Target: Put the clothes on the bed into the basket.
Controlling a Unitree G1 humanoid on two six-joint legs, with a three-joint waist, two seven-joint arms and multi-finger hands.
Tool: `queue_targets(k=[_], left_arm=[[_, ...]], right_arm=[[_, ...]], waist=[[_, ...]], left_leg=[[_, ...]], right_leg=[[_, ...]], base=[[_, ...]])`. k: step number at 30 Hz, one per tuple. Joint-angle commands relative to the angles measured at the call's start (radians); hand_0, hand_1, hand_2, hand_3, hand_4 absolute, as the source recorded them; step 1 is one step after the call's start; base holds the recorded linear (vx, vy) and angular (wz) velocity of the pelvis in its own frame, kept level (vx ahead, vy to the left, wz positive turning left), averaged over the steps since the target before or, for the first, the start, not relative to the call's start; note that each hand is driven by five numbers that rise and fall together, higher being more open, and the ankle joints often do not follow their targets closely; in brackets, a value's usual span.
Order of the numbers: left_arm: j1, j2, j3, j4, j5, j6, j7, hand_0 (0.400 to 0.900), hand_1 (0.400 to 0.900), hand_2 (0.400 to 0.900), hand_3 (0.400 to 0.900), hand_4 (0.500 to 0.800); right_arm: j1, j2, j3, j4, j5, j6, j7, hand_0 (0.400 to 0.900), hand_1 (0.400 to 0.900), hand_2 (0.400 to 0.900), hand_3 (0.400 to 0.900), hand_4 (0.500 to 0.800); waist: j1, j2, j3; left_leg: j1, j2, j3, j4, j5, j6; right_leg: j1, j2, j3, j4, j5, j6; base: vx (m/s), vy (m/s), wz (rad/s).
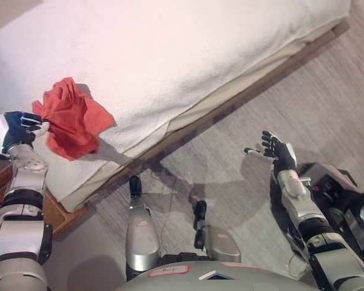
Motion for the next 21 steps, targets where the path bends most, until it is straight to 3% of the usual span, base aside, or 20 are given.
queue_targets(k=[1,3,4,8,15,18,21], left_arm=[[0.046,0.173,0.079,0.031,0.083,0.012,0.053,0.400,0.400,0.400,0.400,0.500],[0.090,0.187,0.122,-0.029,0.094,0.024,0.050,0.400,0.400,0.400,0.400,0.500],[0.096,0.224,0.146,0.060,0.110,0.035,0.046,0.400,0.400,0.400,0.400,0.500],[0.097,0.283,0.150,0.144,0.144,0.040,0.041,0.400,0.400,0.400,0.400,0.500],[0.051,0.410,0.101,0.397,0.211,0.059,-0.020,0.400,0.400,0.400,0.400,0.500],[0.017,0.443,0.077,0.443,0.222,0.061,-0.040,0.400,0.400,0.400,0.400,0.500],[-0.024,0.444,0.045,0.451,0.218,0.055,-0.051,0.400,0.400,0.400,0.400,0.500]], right_arm=[[0.030,-0.064,-0.077,0.036,-0.029,-0.031,-0.002,0.900,0.900,0.900,0.900,0.800],[0.033,-0.065,-0.079,0.057,-0.034,-0.024,-0.002,0.900,0.900,0.900,0.900,0.800],[0.022,-0.061,-0.075,0.146,-0.042,-0.009,0.006,0.900,0.900,0.900,0.900,0.800],[-0.007,-0.051,-0.073,0.258,-0.023,-0.003,0.020,0.900,0.900,0.900,0.900,0.800],[-0.024,-0.043,-0.041,0.307,0.002,-0.007,0.049,0.900,0.900,0.900,0.900,0.800],[-0.029,-0.043,-0.026,0.304,0.005,-0.009,0.054,0.900,0.900,0.900,0.900,0.800],[-0.032,-0.046,-0.017,0.299,0.009,-0.010,0.055,0.900,0.900,0.900,0.900,0.800]], waist=[[0.049,-0.006,-0.091],[0.055,-0.003,-0.093],[0.070,0.005,-0.100],[0.079,0.010,-0.106],[0.088,0.010,-0.128],[0.093,0.010,-0.133],[0.095,0.010,-0.134]], left_leg=[[-0.066,0.054,-0.100,0.034,0.023,-0.066],[-0.064,0.052,-0.103,0.028,0.027,-0.067],[-0.061,0.048,-0.105,0.011,0.038,-0.071],[-0.056,0.040,-0.106,-0.013,0.053,-0.074],[-0.045,0.030,-0.104,-0.022,0.052,-0.071],[-0.042,0.030,-0.103,-0.029,0.055,-0.073],[-0.041,0.029,-0.105,-0.036,0.060,-0.075]], right_leg=[[0.004,-0.092,0.023,0.100,0.000,0.053],[0.011,-0.091,0.017,0.099,-0.003,0.052],[0.021,-0.089,0.010,0.097,-0.008,0.052],[0.031,-0.089,-0.004,0.096,-0.009,0.052],[0.045,-0.103,-0.016,0.092,-0.002,0.060],[0.050,-0.104,-0.022,0.089,0.000,0.063],[0.054,-0.105,-0.028,0.086,0.001,0.065]], base=[[0.04,-0.029,0.21],[0.02,-0.017,0.17],[0.01,-0.010,0.17],[0.00,-0.002,0.12],[0.02,-0.002,0.05],[0.01,0.001,0.01],[0.01,0.004,0.05]])
